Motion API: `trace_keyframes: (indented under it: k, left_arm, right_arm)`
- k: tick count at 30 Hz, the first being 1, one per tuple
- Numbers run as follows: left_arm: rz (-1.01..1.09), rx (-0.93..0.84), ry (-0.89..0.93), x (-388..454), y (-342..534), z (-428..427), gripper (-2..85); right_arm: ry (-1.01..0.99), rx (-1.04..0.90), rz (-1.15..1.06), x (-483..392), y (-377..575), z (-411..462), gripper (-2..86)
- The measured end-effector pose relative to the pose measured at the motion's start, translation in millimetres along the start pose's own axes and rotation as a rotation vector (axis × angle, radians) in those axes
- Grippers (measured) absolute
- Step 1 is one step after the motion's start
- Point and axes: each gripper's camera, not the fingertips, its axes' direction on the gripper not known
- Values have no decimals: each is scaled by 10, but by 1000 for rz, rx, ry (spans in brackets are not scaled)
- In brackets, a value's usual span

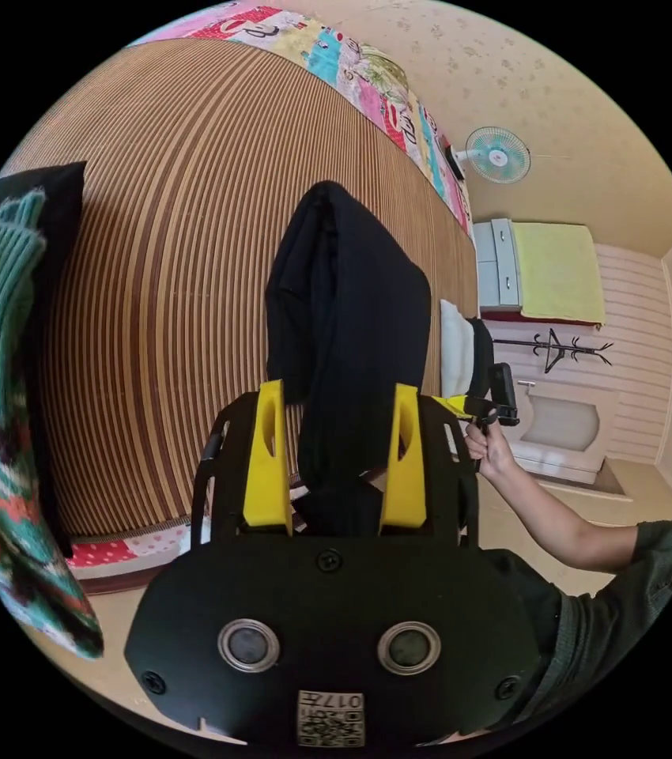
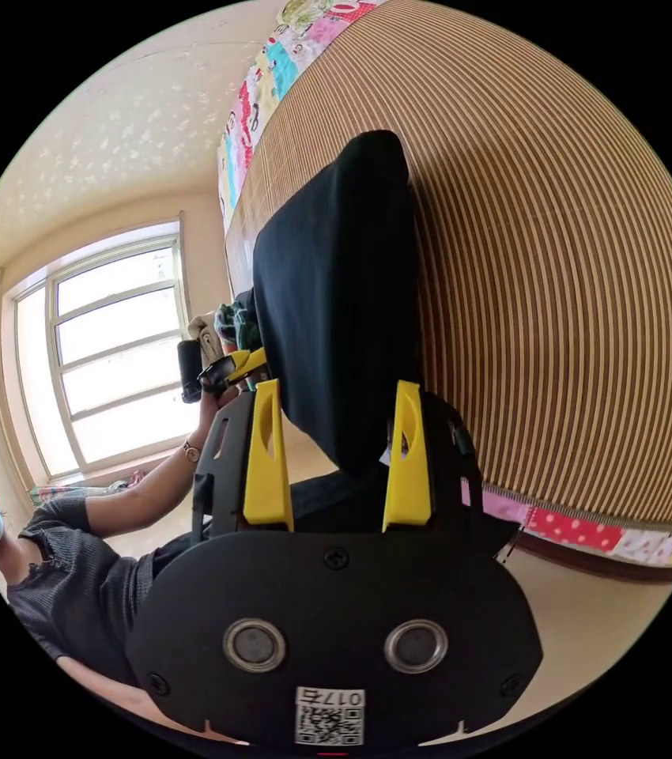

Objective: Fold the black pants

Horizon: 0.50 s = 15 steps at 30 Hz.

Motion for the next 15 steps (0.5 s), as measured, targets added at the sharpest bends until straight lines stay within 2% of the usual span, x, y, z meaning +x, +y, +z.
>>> trace_keyframes:
  k: [3,6,8,10,12,15]
  left_arm:
    - [-25,-71,30,-212,-313,166,221]
    - [-55,-192,83,-367,-399,397,224]
    - [-69,-179,99,-417,-327,396,215]
    - [-118,-154,146,-509,-192,342,188]
    - [-148,-170,230,-570,-60,361,153]
    - [-118,-137,257,-557,186,166,107]
  right_arm:
    - [-11,-50,9,174,-328,163,233]
    - [-65,-98,59,432,-441,360,223]
    - [-117,-63,71,543,-378,395,205]
    - [-178,-17,101,627,-268,395,183]
    - [-259,-42,133,675,-110,427,147]
    - [-268,-95,95,519,140,427,123]
